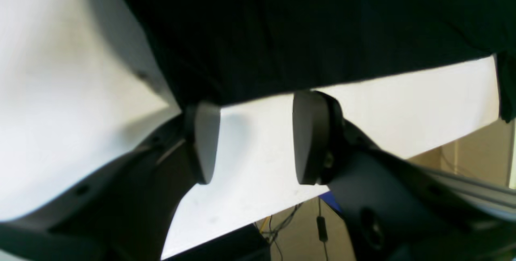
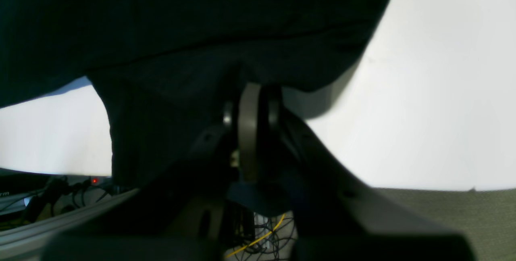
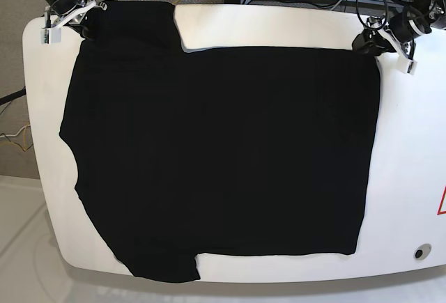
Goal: Fold the T-shirt properly
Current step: 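Shift the left gripper along the shirt edge toward the right gripper, then hold the shirt edge steady with both grippers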
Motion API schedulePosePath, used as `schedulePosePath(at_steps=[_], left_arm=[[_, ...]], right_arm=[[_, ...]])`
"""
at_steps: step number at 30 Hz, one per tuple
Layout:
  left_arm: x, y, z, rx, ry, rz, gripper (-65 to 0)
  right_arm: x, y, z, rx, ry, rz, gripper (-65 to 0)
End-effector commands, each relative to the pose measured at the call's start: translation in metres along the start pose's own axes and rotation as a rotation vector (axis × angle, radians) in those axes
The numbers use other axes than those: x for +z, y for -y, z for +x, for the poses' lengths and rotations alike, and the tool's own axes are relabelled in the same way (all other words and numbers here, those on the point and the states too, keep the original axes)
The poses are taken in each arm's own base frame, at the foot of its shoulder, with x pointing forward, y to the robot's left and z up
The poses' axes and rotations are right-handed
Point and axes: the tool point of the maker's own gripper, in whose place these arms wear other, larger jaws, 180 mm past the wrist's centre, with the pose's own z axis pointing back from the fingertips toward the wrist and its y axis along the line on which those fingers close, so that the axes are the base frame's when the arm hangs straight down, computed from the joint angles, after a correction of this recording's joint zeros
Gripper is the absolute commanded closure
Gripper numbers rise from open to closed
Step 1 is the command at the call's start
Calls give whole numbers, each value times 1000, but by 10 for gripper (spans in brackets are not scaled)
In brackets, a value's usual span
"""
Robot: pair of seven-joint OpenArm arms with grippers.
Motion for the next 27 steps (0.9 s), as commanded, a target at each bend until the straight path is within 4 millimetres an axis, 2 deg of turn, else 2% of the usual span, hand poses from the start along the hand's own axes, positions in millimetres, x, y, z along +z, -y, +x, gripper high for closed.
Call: schedulePosePath(at_steps=[1,6,8,12,13,27], left_arm=[[4,4,13,-37,30,-14,-263],[2,7,12,-40,26,-25,-235],[3,6,16,-41,47,-23,-137],[2,7,16,-40,53,-28,-12],[2,7,17,-41,56,-30,0],[6,12,21,-73,77,-42,0]], right_arm=[[5,-1,11,18,36,6,0],[4,-1,11,20,35,6,0],[5,1,10,19,33,1,0],[6,1,10,18,32,-1,0],[6,2,10,18,32,-2,0],[5,1,11,19,37,-1,0]])
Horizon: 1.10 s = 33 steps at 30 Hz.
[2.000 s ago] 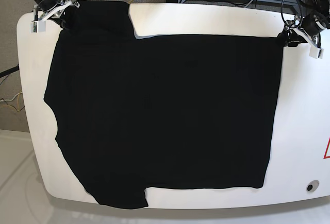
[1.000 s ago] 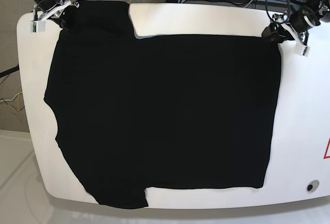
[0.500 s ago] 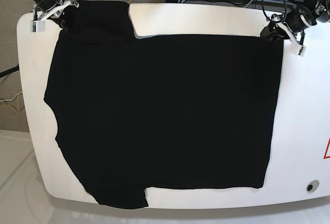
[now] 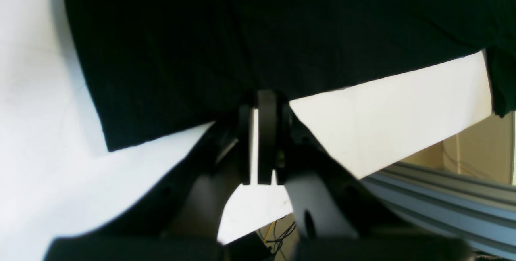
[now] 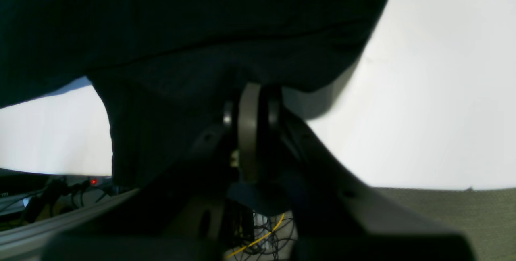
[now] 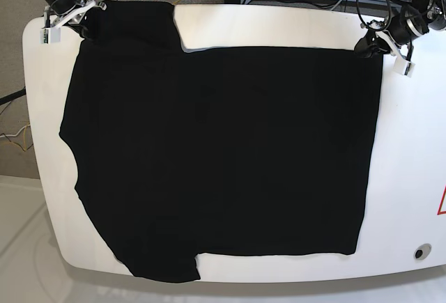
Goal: Fold the T-shirt properly
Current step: 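Hold the shirt edge steady with both grippers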
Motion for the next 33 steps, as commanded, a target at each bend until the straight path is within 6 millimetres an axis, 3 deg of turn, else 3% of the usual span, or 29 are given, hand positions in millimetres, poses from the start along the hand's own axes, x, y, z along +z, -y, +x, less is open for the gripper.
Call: schedulePosePath(at_steps=[1,11,16,21,23,25,29,33], left_arm=[[6,2,13,-32,36,-9,0],[5,7,10,-51,14,-18,0],[7,0,5,-43,-34,13,0],[10,-7,1,-32,-65,40,-141],[15,-11,-9,-17,-109,59,-268],[16,-12,-9,-14,-110,65,-328],[20,-16,-5,-14,-98,77,-383],[23,-18,-1,-29,-101,78,-372]], right_arm=[[4,0,10,18,34,5,0],[4,1,11,17,39,3,0],[3,0,12,21,38,5,0],[3,1,13,19,40,4,0],[3,-1,16,18,54,13,0],[3,-1,16,17,53,11,0],[3,-1,17,18,58,11,0],[3,0,17,17,56,11,0]])
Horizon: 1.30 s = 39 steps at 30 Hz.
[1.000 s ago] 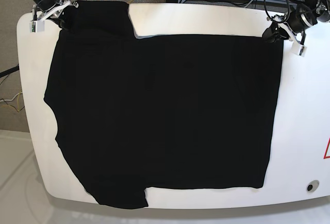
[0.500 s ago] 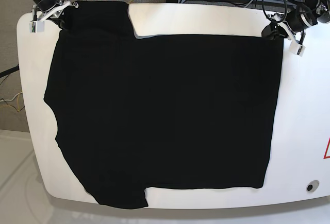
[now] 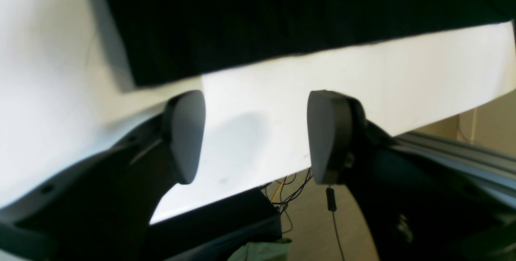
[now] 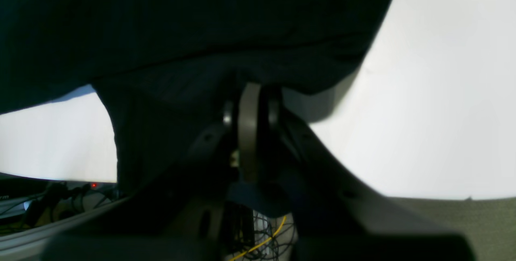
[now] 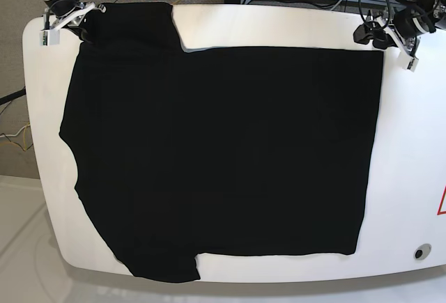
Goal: Fold the T-shirt properly
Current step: 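Hold the shirt edge steady with both grippers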
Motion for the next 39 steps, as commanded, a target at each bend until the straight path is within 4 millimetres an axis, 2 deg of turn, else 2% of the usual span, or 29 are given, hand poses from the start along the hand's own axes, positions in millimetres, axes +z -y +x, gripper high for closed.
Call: schedulePosePath(at_steps=[1,6,20,32,34,39], left_arm=[[8,-3,14,-46,19,-1,-367],[10,-5,13,-76,-10,0,-347],[9,-8,13,-87,-21,11,-342],[10,-11,22,-106,-20,17,-358],[9,-11,18,-100,-36,17,-379],[10,-12,21,-102,-33,20,-415]], right_arm=[[5,0,11,14,37,7,0],[5,0,9,10,34,9,0],[6,-4,12,6,48,20,0],[5,-2,11,2,46,15,0],[3,-3,11,6,44,18,0],[3,-3,11,8,42,17,0]])
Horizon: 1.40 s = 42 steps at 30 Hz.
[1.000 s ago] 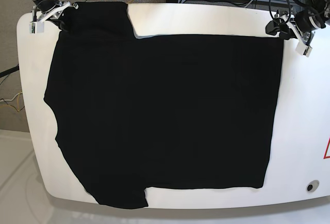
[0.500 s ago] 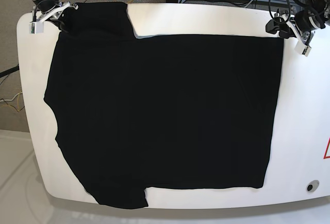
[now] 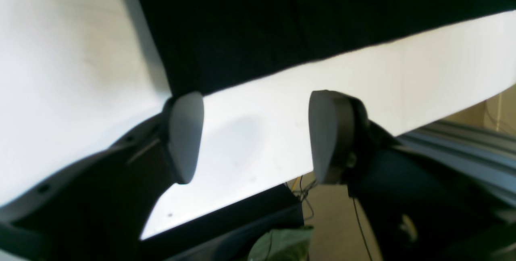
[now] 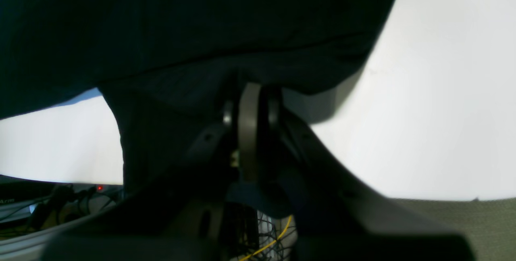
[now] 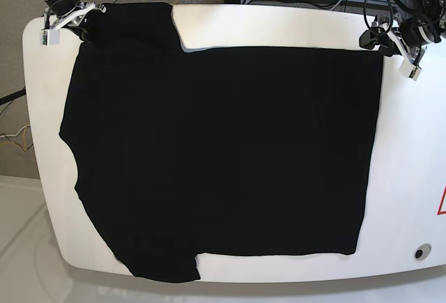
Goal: Fold the T-shirt properly
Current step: 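Hold the shirt edge steady with both grippers, then open the left gripper and lift it off the shirt edge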
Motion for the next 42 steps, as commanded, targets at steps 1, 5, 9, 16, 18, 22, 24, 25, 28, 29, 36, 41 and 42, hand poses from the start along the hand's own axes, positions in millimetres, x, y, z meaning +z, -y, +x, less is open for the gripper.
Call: schedulePosePath(at_steps=[1,5,9,16,18,22,24,25,28,29,36,41,42], left_arm=[[7,-4,11,-22,23,10,-419],[2,1,8,-20,4,-12,-408],[0,4,7,-22,-4,-25,-395],[-3,4,11,-15,18,-21,-367],[-4,3,12,-12,22,-18,-347],[-5,2,14,-7,31,-14,-295],[-6,3,14,-6,31,-20,-260],[-7,4,13,-7,30,-26,-236],[-5,3,14,-5,35,-22,-235],[-5,2,13,-5,35,-20,-241],[20,-15,6,13,54,44,-348],[33,-26,1,41,74,85,-363],[34,-27,1,43,76,88,-364]], right_arm=[[3,0,10,21,30,5,0],[4,0,10,19,34,3,0],[4,0,10,18,34,3,0],[4,-1,11,17,38,8,0],[4,-1,10,16,37,7,0],[4,-1,10,15,36,8,0],[4,-1,9,13,34,7,0],[4,-1,8,11,32,7,0],[5,-1,8,11,32,7,0],[5,-1,9,10,34,8,0],[6,0,9,10,34,6,0],[6,-1,11,13,41,8,0],[7,-1,11,14,40,7,0]])
